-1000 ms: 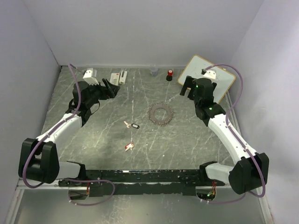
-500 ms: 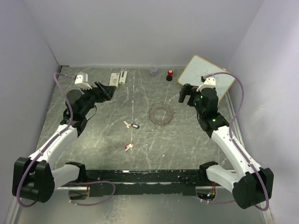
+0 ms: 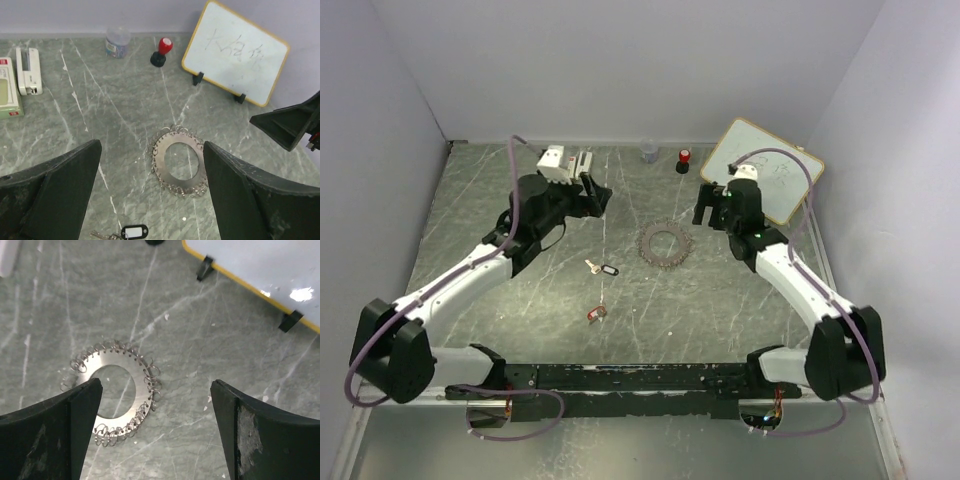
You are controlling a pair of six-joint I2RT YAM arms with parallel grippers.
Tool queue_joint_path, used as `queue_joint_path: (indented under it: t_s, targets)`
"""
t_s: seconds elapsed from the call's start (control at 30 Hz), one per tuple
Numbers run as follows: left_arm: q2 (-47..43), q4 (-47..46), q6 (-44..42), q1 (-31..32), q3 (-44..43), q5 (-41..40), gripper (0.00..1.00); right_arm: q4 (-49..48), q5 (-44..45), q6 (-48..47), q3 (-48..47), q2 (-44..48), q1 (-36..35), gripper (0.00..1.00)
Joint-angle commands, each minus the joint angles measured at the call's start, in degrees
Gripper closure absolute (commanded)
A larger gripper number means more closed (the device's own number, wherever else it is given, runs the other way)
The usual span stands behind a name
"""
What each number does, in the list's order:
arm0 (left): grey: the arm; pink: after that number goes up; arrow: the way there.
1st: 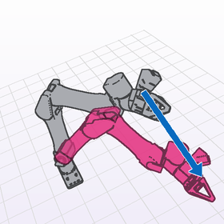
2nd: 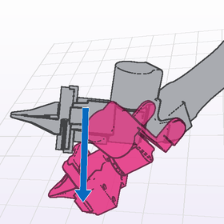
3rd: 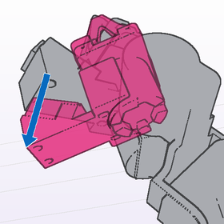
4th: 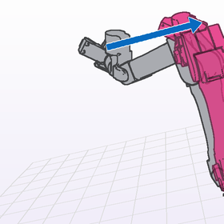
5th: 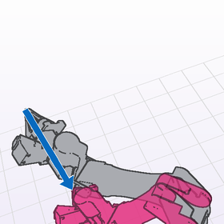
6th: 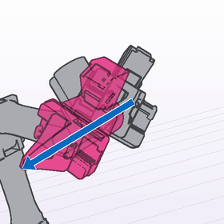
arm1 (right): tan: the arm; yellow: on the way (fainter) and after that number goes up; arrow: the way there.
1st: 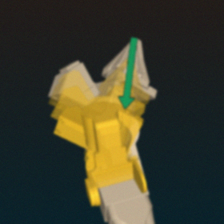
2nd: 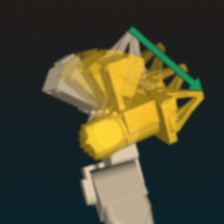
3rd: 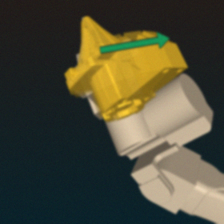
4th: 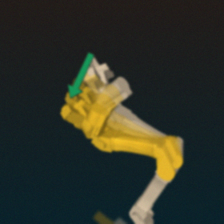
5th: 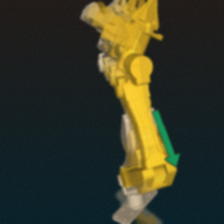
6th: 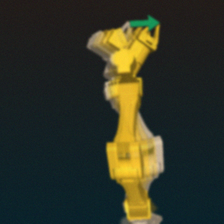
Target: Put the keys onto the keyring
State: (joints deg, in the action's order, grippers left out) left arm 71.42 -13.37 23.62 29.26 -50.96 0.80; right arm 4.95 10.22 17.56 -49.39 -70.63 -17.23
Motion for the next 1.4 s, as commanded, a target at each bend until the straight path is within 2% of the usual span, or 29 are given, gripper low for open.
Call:
queue_joint_path:
  t_s: [0.0,0.27,0.5,0.77,0.93,1.17,1.37]
  targets:
    - [5.17,4.47,-2.87,2.63,-4.07,-5.13,0.06,2.82,-1.94,0.61,-2.67,-7.39,-0.25,0.12]
    - [8.15,3.05,-5.26,3.9,-5.34,-5.13,0.06,-5.26,-9.4,1.2,-2.36,-16.33,-0.18,0.29]
    - [10.2,3.82,-6.17,4.06,-6.34,-5.26,0.07,-8.5,-13.51,1.93,-7.12,-25.64,-1.31,0.53]
    - [10.19,4.08,-7.32,4.06,-6.26,-6.4,0.06,-9.44,-11.95,1.36,-14.38,-34.27,-4.24,0.57]
    - [9.85,4.2,-7.76,4.06,-6.08,-7.14,0.06,-8.47,-11.07,1.46,-17.32,-37.93,-4.64,0.64]
    - [10.12,4.18,-8.28,4.05,-5.98,-7.39,0.07,-8.25,-10.3,1.31,-18.37,-40.14,-4.92,0.7]
    - [10.67,4.14,-8.41,4.06,-6.16,-7.55,0.06,-7.78,-10.31,1.22,-18.99,-41.33,-5.0,0.81]
